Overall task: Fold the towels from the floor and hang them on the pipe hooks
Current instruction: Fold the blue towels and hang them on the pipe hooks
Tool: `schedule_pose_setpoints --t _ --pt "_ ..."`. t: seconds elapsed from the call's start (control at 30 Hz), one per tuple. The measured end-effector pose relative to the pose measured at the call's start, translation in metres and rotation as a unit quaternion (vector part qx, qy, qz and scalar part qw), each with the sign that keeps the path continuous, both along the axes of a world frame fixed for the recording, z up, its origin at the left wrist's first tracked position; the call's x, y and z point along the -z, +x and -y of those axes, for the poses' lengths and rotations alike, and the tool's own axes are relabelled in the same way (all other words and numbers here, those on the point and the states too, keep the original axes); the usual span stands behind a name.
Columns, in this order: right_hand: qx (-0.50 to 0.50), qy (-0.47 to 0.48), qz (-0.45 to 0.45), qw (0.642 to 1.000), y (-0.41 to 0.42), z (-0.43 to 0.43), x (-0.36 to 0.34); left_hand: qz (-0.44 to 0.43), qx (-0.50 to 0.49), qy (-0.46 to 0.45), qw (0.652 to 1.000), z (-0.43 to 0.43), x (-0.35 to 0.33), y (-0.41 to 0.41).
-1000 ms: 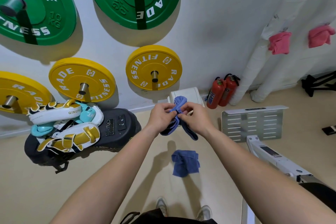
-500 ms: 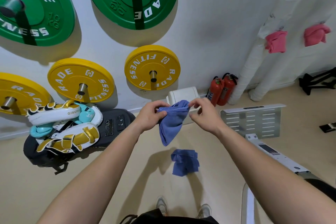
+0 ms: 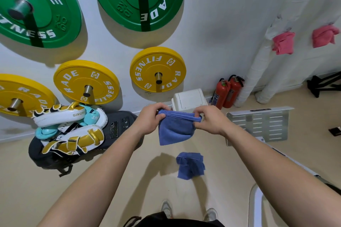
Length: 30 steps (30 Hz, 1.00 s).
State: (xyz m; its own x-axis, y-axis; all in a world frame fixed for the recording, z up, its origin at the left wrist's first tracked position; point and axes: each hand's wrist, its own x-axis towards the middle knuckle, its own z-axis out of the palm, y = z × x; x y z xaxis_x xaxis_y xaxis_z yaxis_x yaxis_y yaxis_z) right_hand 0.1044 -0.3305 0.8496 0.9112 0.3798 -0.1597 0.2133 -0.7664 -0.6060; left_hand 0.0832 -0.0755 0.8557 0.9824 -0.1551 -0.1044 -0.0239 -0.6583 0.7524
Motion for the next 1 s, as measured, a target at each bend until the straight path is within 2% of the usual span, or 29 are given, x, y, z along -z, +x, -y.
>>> schedule_pose_setpoints --t 0.07,0.1,0.2,0.27,0.37,0.43,0.6,0.77,0.87,1.0 --pt "0.01 0.033 -0.027 0.999 0.0 -0.006 -0.009 0.025 -0.011 0.067 0.997 -0.001 0.009 0.001" --pt "0.008 0.04 -0.027 0.999 -0.001 -0.009 -0.012 0.022 -0.027 0.069 0.997 0.0 0.014 0.001" --pt "0.015 0.083 -0.037 0.996 -0.003 -0.016 -0.016 -0.011 -0.096 0.005 0.995 0.007 0.021 -0.001" --pt "0.016 0.081 -0.047 0.995 -0.003 -0.015 -0.017 -0.033 -0.107 -0.02 0.994 0.011 0.022 -0.003" --pt "0.002 0.036 -0.038 0.999 0.0 -0.008 -0.016 -0.067 -0.077 -0.062 0.993 0.018 0.019 -0.008" --pt "0.024 0.045 -0.033 0.998 0.001 -0.002 -0.016 -0.086 -0.058 -0.086 0.991 0.024 0.014 -0.012" --pt "0.052 0.092 -0.059 0.993 0.005 0.009 -0.026 -0.06 0.015 0.034 0.997 0.039 -0.003 -0.006" --pt "0.06 0.124 -0.068 0.988 0.006 0.016 -0.029 -0.08 0.079 -0.057 0.992 0.066 -0.014 0.008" --pt "0.067 0.159 -0.068 0.983 0.003 0.026 -0.033 -0.023 0.111 -0.025 0.993 0.081 -0.014 0.015" --pt "0.076 0.179 -0.088 0.977 -0.003 0.055 -0.024 0.025 0.087 -0.053 0.995 0.092 -0.02 0.023"
